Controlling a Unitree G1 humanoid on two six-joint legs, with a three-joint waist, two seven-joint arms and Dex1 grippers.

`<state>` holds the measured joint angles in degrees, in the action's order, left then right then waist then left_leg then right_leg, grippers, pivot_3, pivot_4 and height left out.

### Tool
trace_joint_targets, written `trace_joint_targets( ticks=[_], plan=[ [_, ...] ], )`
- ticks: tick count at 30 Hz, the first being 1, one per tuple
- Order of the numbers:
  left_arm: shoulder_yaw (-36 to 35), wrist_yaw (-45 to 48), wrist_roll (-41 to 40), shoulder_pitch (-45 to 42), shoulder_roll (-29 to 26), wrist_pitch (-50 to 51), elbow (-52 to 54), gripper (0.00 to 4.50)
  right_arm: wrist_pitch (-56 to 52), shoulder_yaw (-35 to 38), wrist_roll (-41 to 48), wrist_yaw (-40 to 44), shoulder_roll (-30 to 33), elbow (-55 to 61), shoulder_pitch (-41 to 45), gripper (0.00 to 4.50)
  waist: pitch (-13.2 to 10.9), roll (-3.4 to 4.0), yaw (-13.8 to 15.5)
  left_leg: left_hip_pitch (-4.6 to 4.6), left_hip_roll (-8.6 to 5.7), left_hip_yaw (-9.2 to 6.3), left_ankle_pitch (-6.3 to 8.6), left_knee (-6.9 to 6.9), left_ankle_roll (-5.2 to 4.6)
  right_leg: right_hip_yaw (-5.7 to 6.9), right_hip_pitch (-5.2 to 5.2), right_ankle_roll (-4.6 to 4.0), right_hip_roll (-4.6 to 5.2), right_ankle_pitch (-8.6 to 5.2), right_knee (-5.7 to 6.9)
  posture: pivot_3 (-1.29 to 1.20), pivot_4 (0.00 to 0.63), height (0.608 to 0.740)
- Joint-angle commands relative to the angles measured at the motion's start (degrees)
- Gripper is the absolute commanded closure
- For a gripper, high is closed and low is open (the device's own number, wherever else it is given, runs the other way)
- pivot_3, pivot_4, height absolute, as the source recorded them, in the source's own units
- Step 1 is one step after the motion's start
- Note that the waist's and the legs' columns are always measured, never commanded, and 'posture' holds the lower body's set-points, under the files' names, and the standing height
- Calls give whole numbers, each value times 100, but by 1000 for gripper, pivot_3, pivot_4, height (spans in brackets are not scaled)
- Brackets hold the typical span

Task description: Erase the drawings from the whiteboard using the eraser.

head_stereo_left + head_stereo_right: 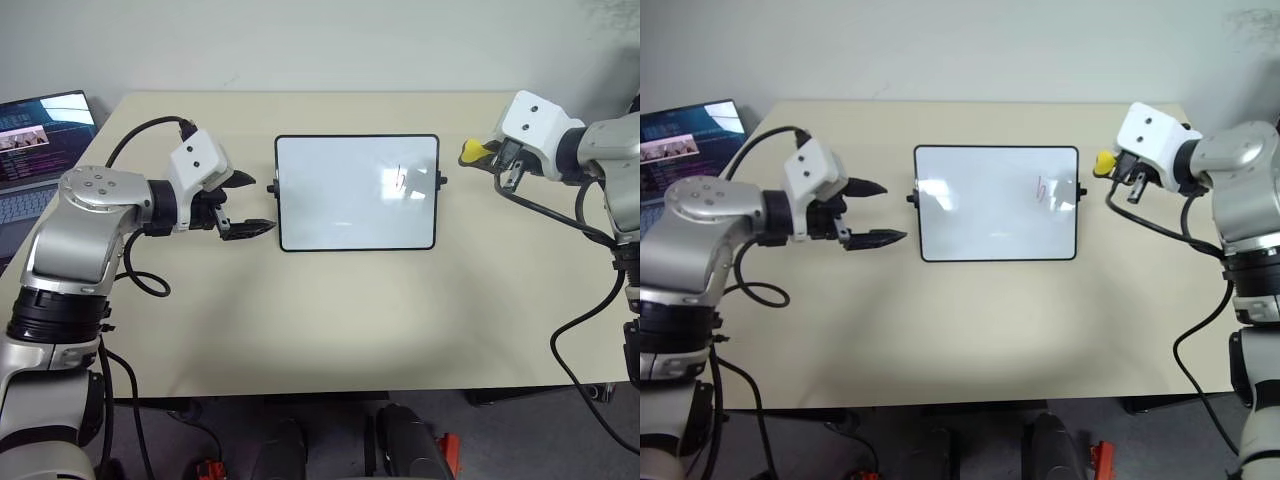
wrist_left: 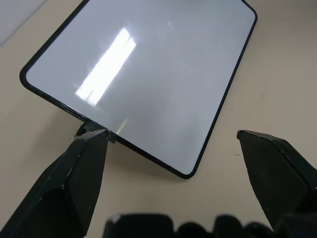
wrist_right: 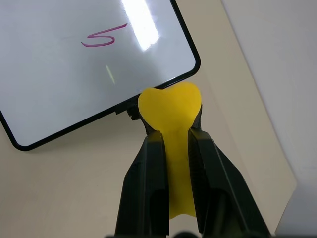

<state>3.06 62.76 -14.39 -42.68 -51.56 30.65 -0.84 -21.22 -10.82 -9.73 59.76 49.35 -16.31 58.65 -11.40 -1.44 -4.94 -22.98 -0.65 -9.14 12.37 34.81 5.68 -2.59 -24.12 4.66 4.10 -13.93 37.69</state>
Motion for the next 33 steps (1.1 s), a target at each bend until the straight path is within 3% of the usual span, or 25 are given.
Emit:
trace_joint_targets(
  ticks=[1, 23, 33],
  plan=[
    [-277, -163, -42, -182, 21, -113, 81, 0, 124, 267, 157, -82, -32, 79, 308, 4259, -1, 2, -7, 0, 0, 0, 0, 0, 0, 0, 0, 0, 0, 0, 1, 0, 150, 740],
    [-173, -451, 141, -556, 426, -579, -364, 0, 92, 311, 339, -361, -219, 32, 377, 4260, -1, 3, -2, 1, -1, -1, 0, 5, 1, 0, 0, -1, 0, 1, 9, 0, 150, 740],
    [-200, -196, 23, -316, 306, -242, -94, 0, 157, -68, 172, -746, -1134, 268, 331, 4260, -1, 3, -21, 6, 0, -1, -1, 10, 1, -2, 0, -1, -2, 1, 26, 0, 150, 740]
  ],
)
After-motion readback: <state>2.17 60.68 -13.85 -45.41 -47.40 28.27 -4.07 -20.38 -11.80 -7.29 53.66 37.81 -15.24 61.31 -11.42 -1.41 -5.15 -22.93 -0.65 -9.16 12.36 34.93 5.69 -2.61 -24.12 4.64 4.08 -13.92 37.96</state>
